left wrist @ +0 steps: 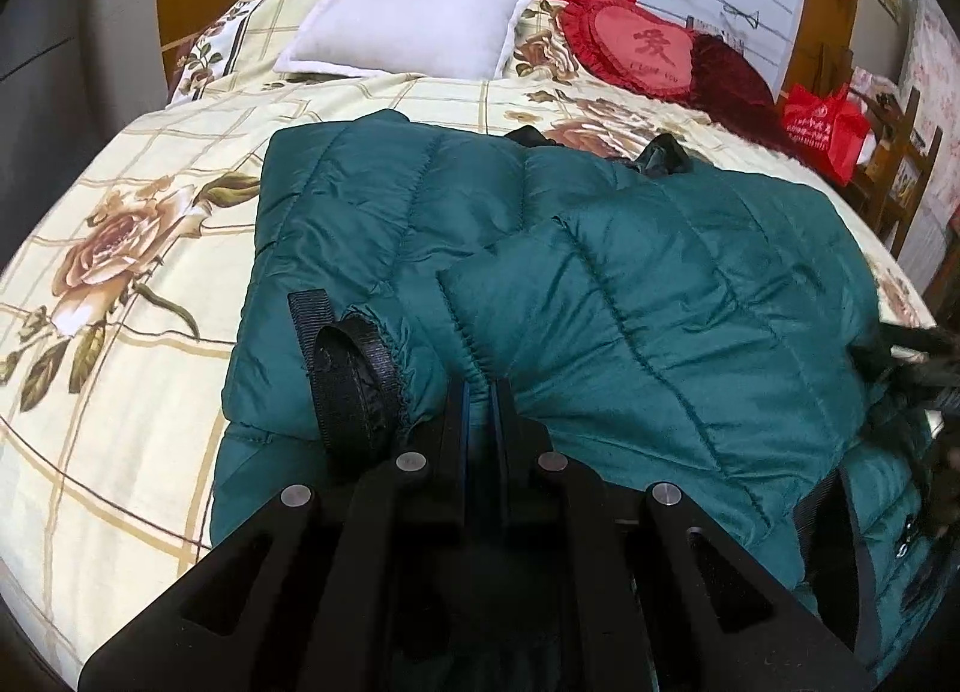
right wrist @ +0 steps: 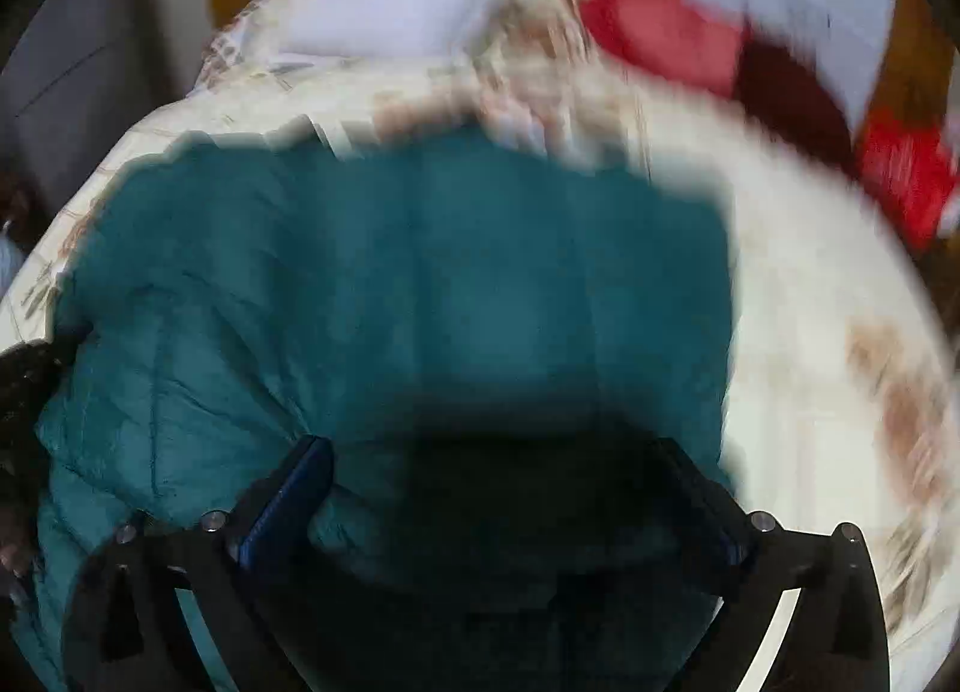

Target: Fold large clothes

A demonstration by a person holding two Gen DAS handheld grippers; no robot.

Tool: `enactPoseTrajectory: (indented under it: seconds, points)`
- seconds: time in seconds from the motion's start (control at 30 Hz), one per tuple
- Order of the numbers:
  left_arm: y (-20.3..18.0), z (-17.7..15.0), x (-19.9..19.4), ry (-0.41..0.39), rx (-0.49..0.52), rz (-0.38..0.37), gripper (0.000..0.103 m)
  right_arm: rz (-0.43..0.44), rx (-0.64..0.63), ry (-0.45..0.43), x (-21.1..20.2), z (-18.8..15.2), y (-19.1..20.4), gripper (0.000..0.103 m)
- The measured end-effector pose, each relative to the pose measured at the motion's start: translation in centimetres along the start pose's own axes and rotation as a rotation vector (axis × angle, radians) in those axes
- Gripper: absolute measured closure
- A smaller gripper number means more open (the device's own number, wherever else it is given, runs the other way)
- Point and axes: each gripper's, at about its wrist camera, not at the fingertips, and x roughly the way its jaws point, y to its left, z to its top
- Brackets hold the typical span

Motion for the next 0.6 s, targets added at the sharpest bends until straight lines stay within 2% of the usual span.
enactPoseTrajectory:
  seconds: [0.1, 0.17, 0.27, 0.33, 0.4, 0.6]
  points:
    - [-0.3, 0.6, -0.5, 0.028, 0.052, 0.017, 0.096, -0.032, 0.096, -0.018, -2.7, -0.3, -1.5, 0.000]
    - [0.1, 1.2, -1.9, 0.040, 0.064, 0.010, 0.097, -0.056, 0.103, -0.038, -5.5, -1.1, -2.4, 0.001]
    - [2.0, 1.3, -5.1, 0.018, 0.052, -0.020, 0.096, -0.067, 0.088, -0.074, -10.6, -3.7, -3.8, 0.001]
    - [3.7, 0.0, -7.0, 0.030, 0.069, 0.018, 0.096, -0.049, 0.102, -0.085, -13.5, -6.0, -4.9, 0.000]
    - [5.3, -1.7, -8.3, 0.053, 0.058, 0.025, 0.096, -0.010, 0.121, -0.086, -15.7, -9.1, -5.6, 0.000]
    - [9.7, -9.3, -11.5, 0.154, 0.007, -0.024, 0.096, 0.062, 0.155, -0.016, -15.8, -18.5, -5.8, 0.000]
